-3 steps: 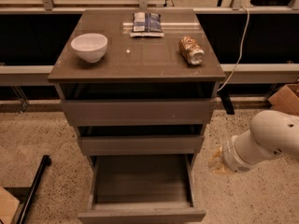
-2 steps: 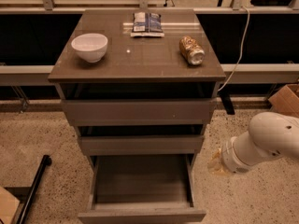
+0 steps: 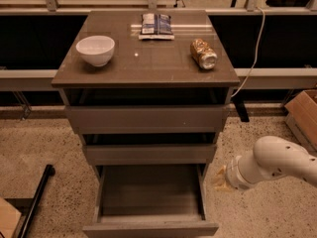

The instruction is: Close bottom drawer

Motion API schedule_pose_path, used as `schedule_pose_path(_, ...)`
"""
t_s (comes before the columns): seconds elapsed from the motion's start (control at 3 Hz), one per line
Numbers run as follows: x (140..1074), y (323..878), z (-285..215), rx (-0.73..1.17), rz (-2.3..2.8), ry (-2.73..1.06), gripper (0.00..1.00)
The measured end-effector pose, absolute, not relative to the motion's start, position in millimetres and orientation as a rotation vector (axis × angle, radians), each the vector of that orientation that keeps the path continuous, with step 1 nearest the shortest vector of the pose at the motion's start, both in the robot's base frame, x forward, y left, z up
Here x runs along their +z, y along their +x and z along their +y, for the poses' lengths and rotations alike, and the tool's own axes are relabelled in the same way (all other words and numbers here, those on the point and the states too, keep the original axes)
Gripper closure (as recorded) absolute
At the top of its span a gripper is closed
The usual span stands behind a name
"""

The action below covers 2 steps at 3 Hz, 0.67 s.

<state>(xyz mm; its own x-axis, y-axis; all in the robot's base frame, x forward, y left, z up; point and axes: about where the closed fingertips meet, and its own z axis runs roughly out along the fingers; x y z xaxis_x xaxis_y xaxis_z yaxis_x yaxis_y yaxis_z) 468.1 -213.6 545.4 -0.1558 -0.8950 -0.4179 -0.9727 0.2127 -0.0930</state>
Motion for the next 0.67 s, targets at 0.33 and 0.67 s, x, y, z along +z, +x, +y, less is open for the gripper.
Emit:
schedule_pose_path(0.33,513,481,-213,0.315,2.093,-1.704,1.0)
schedule_pose_path(0.67,484,492,-208,0.322,2.139,-1.736,1.0)
